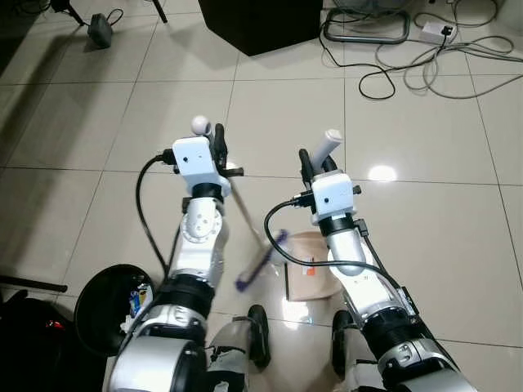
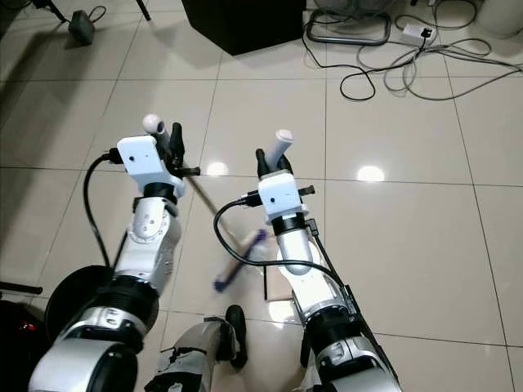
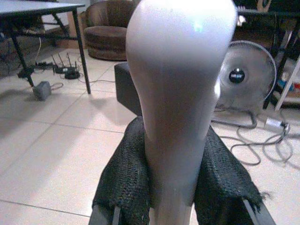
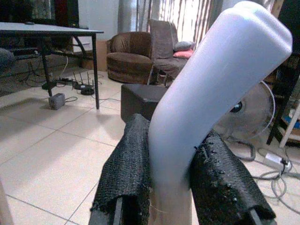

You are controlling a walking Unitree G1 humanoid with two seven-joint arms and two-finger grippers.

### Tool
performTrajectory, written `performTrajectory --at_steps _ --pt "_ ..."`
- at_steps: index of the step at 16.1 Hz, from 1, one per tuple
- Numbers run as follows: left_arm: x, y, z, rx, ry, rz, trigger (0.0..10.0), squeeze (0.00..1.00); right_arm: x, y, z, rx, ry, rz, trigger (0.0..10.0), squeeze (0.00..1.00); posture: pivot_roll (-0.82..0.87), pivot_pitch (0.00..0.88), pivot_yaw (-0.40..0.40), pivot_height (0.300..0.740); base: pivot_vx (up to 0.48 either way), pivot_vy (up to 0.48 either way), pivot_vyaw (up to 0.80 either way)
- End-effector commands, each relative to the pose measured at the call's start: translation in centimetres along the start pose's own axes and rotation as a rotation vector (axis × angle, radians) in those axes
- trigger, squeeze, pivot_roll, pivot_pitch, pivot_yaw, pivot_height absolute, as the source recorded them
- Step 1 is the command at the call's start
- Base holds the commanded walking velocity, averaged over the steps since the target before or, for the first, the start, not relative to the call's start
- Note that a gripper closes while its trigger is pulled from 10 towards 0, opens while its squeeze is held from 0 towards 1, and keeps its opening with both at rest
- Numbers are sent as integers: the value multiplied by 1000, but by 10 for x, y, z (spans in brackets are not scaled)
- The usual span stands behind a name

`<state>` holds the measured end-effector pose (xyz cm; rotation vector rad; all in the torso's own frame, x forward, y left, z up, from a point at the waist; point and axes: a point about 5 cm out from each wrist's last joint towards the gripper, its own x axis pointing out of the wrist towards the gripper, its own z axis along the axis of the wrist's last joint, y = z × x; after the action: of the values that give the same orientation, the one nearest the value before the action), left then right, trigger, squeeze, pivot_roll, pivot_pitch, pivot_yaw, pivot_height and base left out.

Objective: Sweep floor

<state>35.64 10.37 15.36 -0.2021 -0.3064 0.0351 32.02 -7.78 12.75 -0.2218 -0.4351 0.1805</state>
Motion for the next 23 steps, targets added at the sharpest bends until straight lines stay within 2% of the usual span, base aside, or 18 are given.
performTrajectory --at_steps 1,4,8,9,12,14,16,18,20,21,23 --pt "5 -2 15 -66 -49 35 10000 0 4 2 4 39 -20 -24 10000 0 137 317 165 740 0 0 0" --pt "3 3 36 -86 -80 44 10000 0 8 -11 -1 36 5 -64 10000 0 140 296 153 740 0 0 0" --pt "-2 16 58 8 -100 -65 10000 0 12 -19 -3 25 14 -70 10000 0 133 278 142 740 0 0 0" --pt "-1 26 70 33 -91 -83 10000 0 14 -24 -4 18 17 -74 10000 0 124 263 136 740 0 0 0" --pt "1 34 81 2 -63 -79 10000 0 14 -32 -7 18 28 -87 10000 0 105 227 129 740 0 0 0" --pt "5 43 80 77 -43 -106 10000 0 13 -42 -6 35 32 -104 10000 0 73 204 112 740 0 0 0" --pt "-1 50 64 214 29 -171 10000 0 9 -55 1 98 0 -168 10000 0 -4 144 112 740 0 0 0" --pt "-9 62 50 276 64 -147 10000 0 -4 -69 6 160 -33 -252 10000 0 -24 120 125 740 0 0 0" --pt "-8 69 47 264 66 -108 10000 0 -22 -80 8 186 -38 -304 10000 0 -25 102 124 740 0 0 0" --pt "-8 69 47 259 67 -104 10000 0 -25 -81 7 190 -36 -312 10000 0 -25 102 124 740 0 0 0" --pt "-8 63 42 206 78 -123 10000 0 -39 -85 1 200 7 -340 10000 0 -36 85 130 740 0 0 0"
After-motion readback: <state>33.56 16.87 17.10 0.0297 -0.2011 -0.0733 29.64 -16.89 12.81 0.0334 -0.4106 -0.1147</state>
